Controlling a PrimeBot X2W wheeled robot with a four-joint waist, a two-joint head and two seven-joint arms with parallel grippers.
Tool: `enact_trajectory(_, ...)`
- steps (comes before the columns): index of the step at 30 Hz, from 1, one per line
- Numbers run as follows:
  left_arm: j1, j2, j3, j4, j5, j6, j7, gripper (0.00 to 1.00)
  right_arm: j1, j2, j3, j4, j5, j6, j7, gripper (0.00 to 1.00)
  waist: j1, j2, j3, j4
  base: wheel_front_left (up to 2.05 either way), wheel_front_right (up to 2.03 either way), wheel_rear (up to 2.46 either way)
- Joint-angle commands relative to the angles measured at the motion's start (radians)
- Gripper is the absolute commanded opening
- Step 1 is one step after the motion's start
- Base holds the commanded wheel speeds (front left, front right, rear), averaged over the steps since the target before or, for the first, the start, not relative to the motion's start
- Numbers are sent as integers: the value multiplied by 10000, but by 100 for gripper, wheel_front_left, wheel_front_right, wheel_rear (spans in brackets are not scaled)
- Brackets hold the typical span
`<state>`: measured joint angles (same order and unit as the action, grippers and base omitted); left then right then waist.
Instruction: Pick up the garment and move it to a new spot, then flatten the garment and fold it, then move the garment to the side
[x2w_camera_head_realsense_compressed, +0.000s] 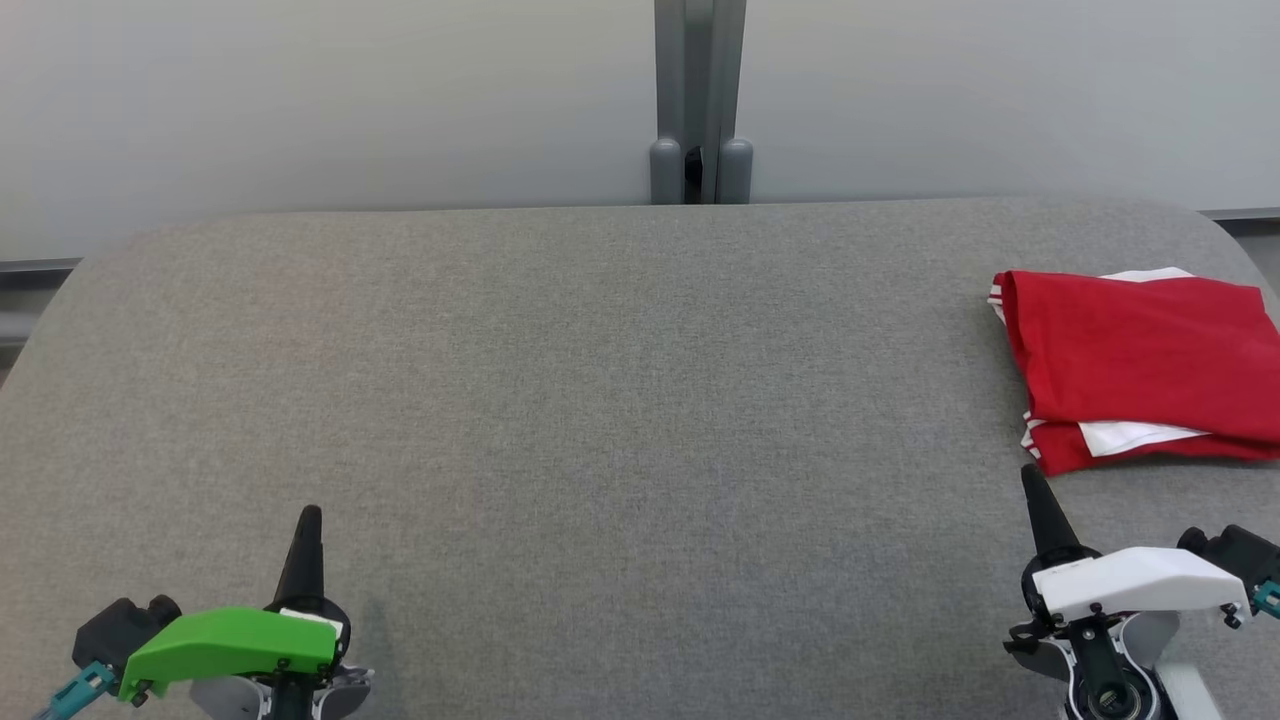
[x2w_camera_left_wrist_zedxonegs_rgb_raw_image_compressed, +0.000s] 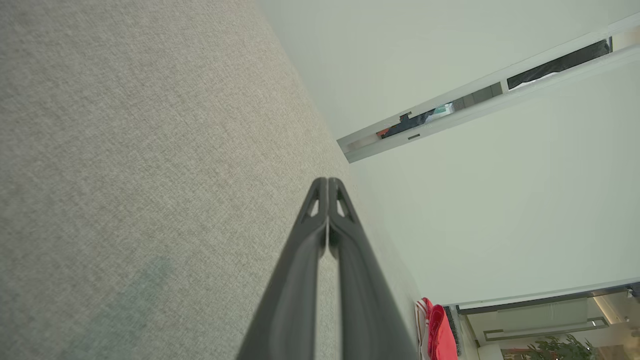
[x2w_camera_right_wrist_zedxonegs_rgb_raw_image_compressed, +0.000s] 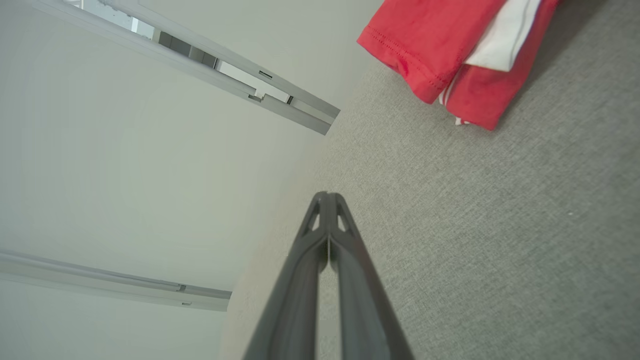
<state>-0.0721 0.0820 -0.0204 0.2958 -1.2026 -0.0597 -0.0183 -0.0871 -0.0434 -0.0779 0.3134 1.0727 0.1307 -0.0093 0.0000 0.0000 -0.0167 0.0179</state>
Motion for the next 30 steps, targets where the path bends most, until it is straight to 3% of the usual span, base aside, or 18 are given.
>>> enact_trajectory(1,-268,2,120,-135,-268,-92,88,0,-197,-61,-40,-163,321,5,85,0,0,0,5,-5,0,0,0)
enact_trajectory(30,-379,-180,803,-346,-2328,-447,773,0,-249,-79,-225,-467,3066,4,722,0,0,0,96,-87,0,0,0)
